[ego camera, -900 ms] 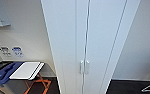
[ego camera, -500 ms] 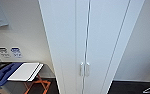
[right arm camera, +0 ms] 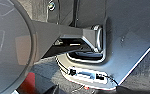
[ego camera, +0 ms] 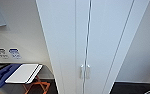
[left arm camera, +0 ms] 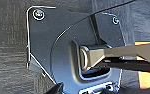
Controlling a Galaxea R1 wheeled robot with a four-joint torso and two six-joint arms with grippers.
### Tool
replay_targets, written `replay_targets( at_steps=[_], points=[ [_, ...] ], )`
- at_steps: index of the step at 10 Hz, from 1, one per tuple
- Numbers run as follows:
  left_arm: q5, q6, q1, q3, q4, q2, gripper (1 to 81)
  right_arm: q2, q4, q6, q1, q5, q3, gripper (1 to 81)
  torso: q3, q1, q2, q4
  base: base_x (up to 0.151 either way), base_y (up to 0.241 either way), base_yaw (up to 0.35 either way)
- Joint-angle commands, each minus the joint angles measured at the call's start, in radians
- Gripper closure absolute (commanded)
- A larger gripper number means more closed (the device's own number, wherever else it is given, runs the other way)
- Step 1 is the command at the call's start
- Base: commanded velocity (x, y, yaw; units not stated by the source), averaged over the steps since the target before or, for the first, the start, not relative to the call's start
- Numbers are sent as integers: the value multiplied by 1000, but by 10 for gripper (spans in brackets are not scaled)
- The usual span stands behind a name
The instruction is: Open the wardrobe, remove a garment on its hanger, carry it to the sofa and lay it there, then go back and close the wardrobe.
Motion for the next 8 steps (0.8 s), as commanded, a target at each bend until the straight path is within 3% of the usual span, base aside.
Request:
replay_targets(
  at_steps=[1, 8],
  points=[
    [51, 8, -13, 12, 14, -15, 10, -9, -15, -5, 21, -66, 18, 10, 0, 0, 0, 0, 69, 0, 0],
    [51, 2, -12, 29, 14, -33, 10, -32, -18, -3, 29, -55, 49, 10, 0, 0, 0, 0, 0, 0, 0]
  ],
)
